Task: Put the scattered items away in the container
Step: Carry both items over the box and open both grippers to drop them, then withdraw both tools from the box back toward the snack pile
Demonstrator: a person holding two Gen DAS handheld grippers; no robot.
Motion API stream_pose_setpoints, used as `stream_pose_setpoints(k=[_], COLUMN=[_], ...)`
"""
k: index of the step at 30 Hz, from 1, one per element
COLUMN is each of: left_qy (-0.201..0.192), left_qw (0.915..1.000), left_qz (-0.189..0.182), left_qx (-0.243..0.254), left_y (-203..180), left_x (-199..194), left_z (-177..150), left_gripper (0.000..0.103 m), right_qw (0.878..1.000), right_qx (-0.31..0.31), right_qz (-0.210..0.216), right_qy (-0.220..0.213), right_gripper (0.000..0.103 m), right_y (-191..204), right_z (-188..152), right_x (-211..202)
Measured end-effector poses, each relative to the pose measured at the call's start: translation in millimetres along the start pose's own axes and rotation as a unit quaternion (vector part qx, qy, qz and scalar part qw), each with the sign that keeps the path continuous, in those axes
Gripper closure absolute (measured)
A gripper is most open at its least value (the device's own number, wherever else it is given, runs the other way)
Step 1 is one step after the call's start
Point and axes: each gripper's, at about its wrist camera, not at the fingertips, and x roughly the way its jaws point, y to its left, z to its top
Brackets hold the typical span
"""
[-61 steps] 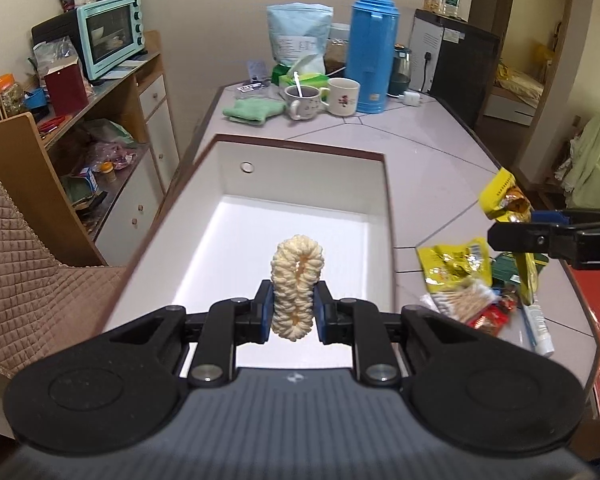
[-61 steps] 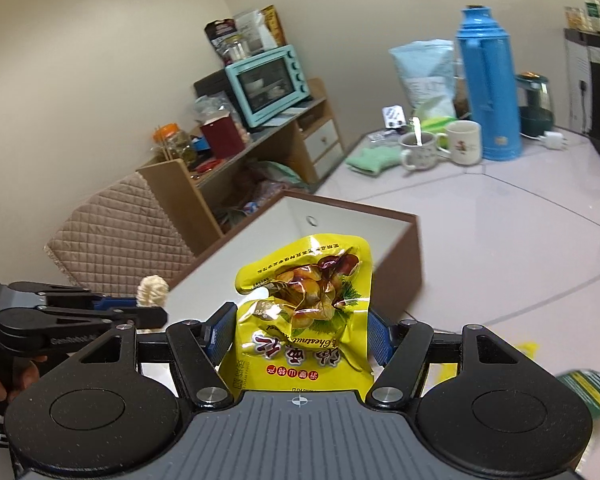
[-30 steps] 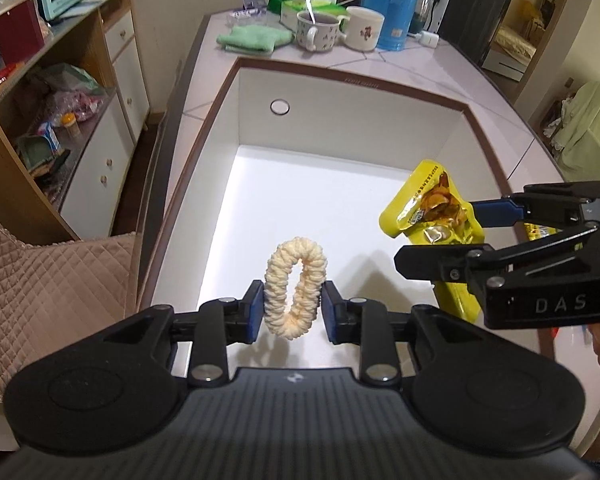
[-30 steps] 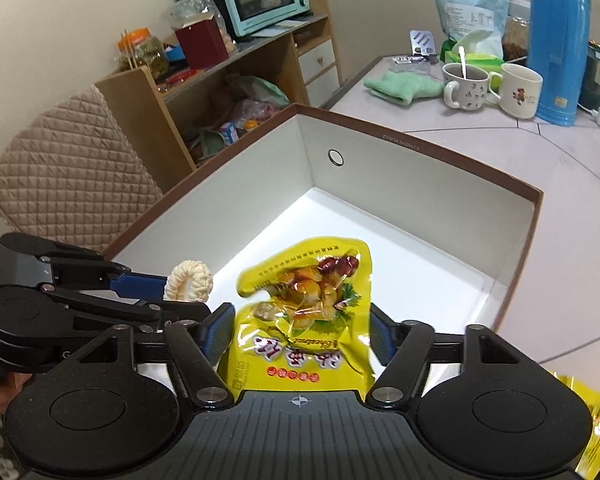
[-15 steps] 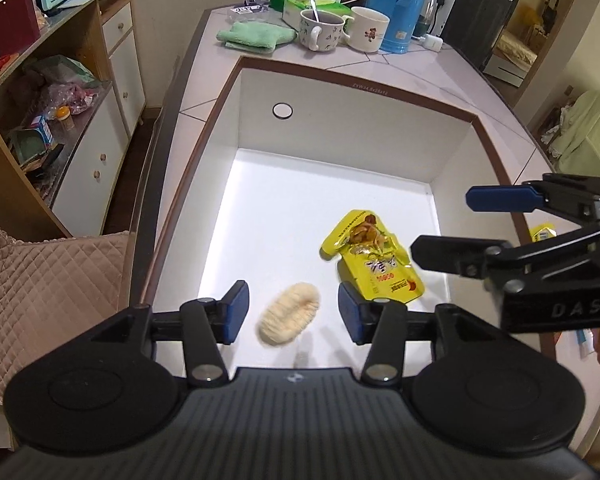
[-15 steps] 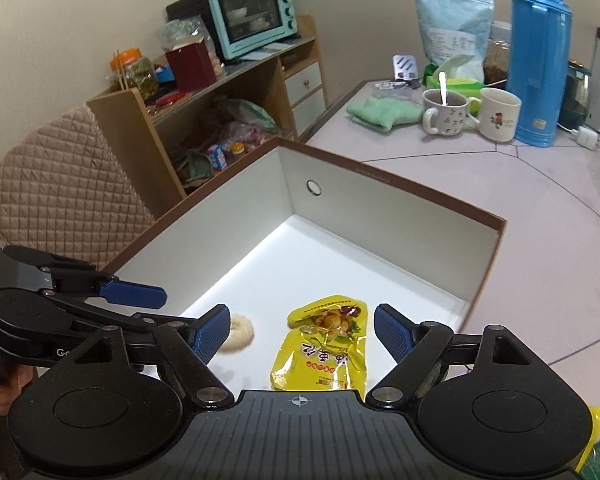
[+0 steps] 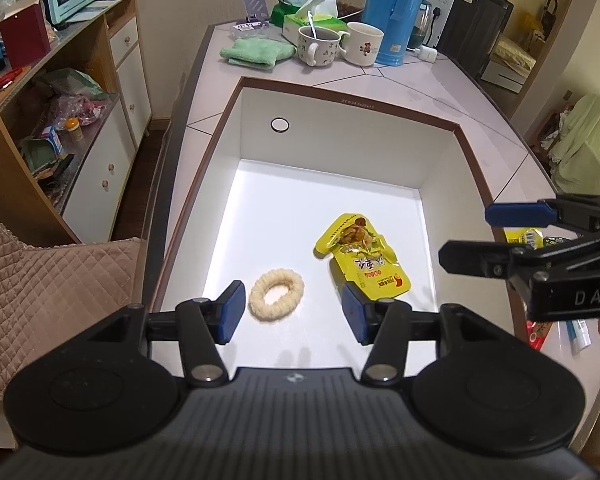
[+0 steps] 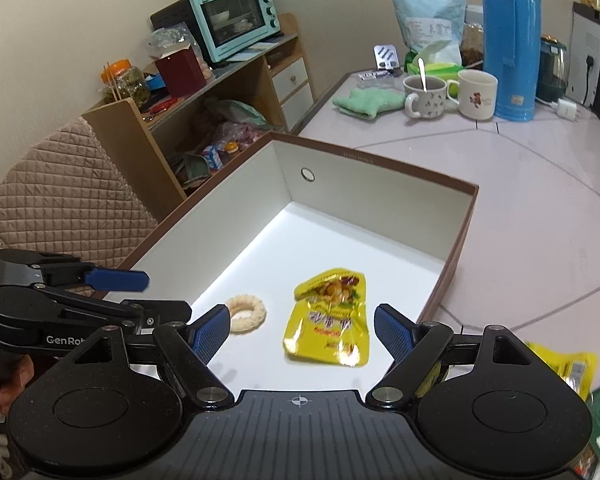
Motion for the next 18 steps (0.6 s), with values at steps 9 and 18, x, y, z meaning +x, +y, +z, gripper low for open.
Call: stream_pose_setpoints(k=[9,18], left_qy=[-0.014,-0.026], left_qw=[0.9995,0.9987], left_qz=[0.028,0.043], left_qx=[0.006,0.006], left_y=[-10.4,-17.1], left_x=[-28.0,-52.4], left_z=[-9.1,-20.8], left_gripper=[0.029,0.025], right_qw=[1.0,0.998], right_qx=[0.016,0.046], right_qz=[-0.015,-0.035], right_qy=[-0.01,-0.006], right_gripper=[0.0,0.0], right_y=[8.0,7.5], right_z=[-12.1,-26.4], right_x=[-27.5,-45.9])
